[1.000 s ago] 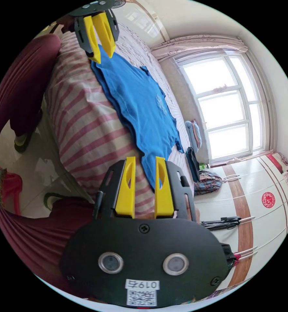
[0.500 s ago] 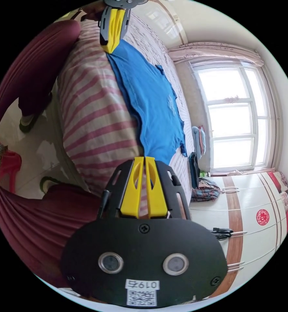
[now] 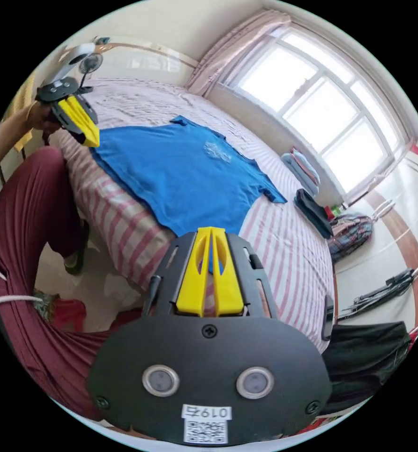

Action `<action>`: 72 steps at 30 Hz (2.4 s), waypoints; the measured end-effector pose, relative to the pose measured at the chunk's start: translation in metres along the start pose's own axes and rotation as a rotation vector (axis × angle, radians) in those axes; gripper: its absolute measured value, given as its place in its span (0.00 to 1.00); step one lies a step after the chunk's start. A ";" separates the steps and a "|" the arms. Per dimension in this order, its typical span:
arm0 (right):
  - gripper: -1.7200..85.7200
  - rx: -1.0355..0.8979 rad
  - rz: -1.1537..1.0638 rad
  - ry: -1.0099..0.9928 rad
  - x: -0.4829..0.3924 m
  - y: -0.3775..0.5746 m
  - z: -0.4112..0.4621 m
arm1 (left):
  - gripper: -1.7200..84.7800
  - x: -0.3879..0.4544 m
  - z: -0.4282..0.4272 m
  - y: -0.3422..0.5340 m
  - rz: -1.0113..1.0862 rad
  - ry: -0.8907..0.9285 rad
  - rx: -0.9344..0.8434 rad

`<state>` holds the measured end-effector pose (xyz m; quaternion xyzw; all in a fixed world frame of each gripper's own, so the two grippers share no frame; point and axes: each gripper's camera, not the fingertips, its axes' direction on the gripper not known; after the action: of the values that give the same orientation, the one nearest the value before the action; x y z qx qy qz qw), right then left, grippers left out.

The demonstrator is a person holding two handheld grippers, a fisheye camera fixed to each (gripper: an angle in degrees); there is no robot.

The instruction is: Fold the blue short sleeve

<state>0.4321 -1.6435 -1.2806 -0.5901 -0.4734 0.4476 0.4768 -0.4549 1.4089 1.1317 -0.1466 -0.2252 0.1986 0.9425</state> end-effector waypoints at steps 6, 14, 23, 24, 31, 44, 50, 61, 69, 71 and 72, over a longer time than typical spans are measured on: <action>0.09 -0.071 0.358 -0.143 0.090 0.022 0.021 | 0.03 -0.030 0.035 -0.035 -0.212 0.115 0.143; 0.13 -0.120 0.615 -0.401 0.190 0.066 0.041 | 0.03 -0.061 0.085 -0.040 -0.332 0.186 0.025; 0.02 -0.169 0.706 -0.541 0.235 0.085 0.064 | 0.03 -0.080 0.091 -0.026 -0.347 0.217 -0.027; 0.01 -0.163 0.741 -0.572 0.243 0.090 0.065 | 0.03 -0.081 0.091 -0.026 -0.344 0.218 -0.030; 0.03 -0.181 0.825 -0.663 0.265 0.093 0.085 | 0.03 -0.079 0.083 -0.017 -0.337 0.212 -0.043; 0.01 -0.096 0.298 0.034 0.146 -0.106 0.016 | 0.03 -0.123 -0.030 0.055 -0.477 -0.328 0.046; 0.01 -0.082 0.226 -0.349 0.072 -0.202 0.087 | 0.03 -0.136 -0.007 0.069 -0.468 -0.308 -0.074; 0.01 0.054 0.160 -0.375 0.065 -0.258 0.102 | 0.03 -0.171 -0.067 0.059 -0.532 -0.406 0.262; 0.01 0.206 0.291 -0.273 0.150 -0.366 0.158 | 0.03 -0.252 -0.014 0.026 -0.575 -0.419 0.110; 0.01 0.184 0.312 -0.269 0.169 -0.395 0.191 | 0.03 -0.270 0.012 0.024 -0.588 -0.361 -0.024; 0.01 0.162 0.314 -0.283 0.180 -0.415 0.214 | 0.03 -0.274 0.017 0.023 -0.585 -0.340 -0.054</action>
<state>0.1946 -1.3956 -0.9164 -0.5477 -0.4000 0.6313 0.3761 -0.6949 1.3119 1.0378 -0.0655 -0.4167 -0.0647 0.9044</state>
